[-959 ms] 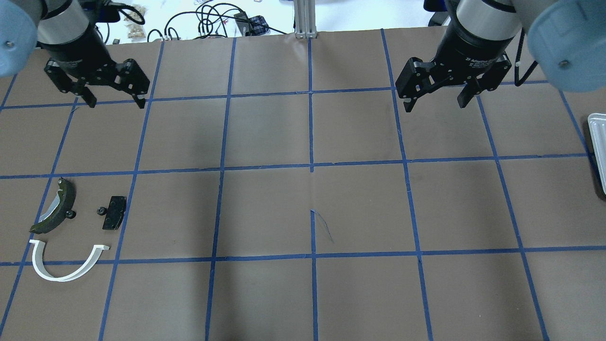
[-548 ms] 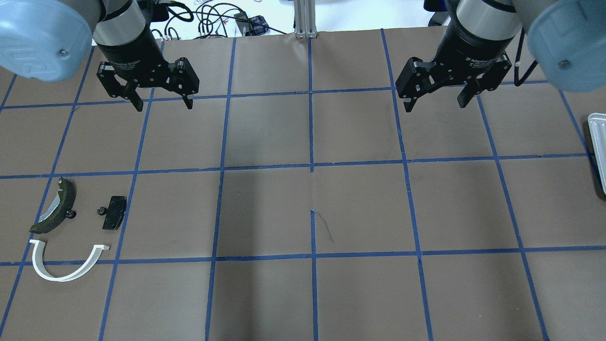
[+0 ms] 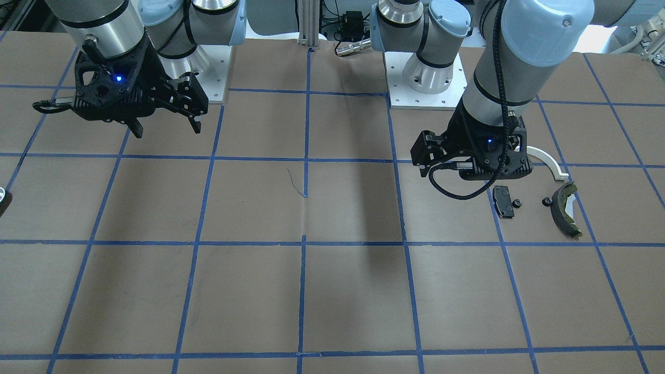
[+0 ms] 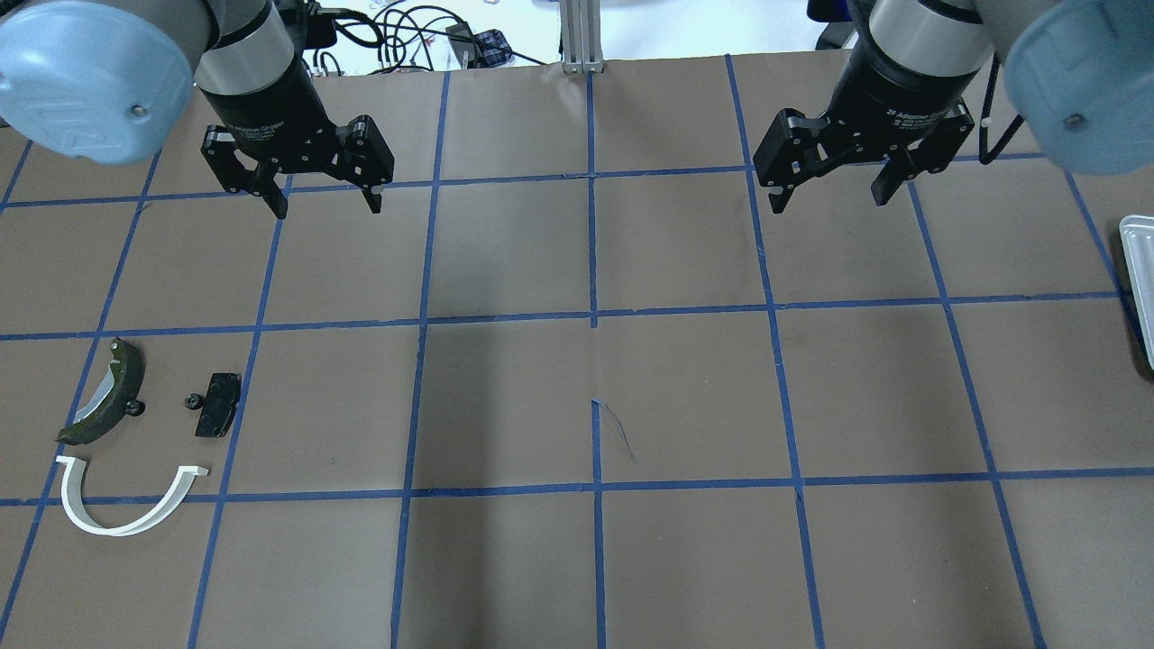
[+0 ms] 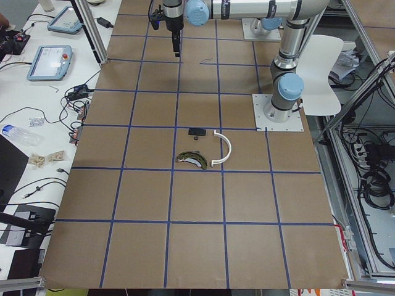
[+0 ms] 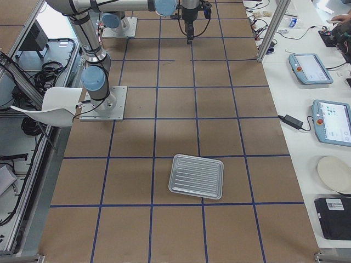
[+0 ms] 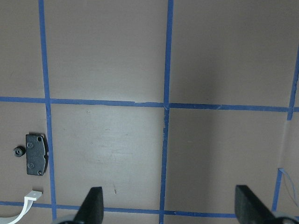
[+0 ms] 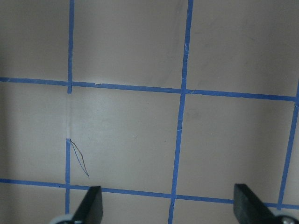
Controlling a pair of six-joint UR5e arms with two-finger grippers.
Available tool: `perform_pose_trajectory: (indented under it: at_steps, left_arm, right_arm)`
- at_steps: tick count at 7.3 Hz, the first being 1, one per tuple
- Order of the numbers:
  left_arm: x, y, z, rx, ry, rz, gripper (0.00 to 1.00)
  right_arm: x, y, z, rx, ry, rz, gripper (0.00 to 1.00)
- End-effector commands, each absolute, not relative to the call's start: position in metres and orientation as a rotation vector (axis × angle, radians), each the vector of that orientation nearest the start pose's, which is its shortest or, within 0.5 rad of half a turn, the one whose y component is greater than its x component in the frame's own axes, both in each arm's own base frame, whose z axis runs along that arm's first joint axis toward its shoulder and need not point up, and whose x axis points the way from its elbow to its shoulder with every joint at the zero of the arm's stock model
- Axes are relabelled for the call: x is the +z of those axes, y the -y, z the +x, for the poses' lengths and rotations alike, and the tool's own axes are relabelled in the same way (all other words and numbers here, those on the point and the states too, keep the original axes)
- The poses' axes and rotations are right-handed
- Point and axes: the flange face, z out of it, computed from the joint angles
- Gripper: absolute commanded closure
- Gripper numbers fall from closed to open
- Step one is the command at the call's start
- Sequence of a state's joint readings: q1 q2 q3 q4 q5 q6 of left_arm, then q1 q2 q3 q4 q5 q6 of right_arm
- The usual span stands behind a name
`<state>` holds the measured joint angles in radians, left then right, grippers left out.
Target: Place bearing gear from tray to pile
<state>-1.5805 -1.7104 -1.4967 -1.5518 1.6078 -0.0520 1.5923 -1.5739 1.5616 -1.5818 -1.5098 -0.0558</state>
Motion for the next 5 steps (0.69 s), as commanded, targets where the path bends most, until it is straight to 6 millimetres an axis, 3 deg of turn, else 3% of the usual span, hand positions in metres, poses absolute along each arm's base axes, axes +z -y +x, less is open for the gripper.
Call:
perform_pose_trajectory:
  at_steps: [1,5]
  left_arm:
    - [0.4536,0.5444,-0.1347,0.067,-3.102,-0.063,0.00]
    - [0.4577,0.5416,-0.1363,0.058,-3.102,-0.058,0.00]
  right_arm:
    - [0.4953,0.4921,0.1500,-0.065,-3.078,-0.120,0.00]
    - [0.4915,0.4997,0.1473,-0.125,-3.083,-0.131,0.00]
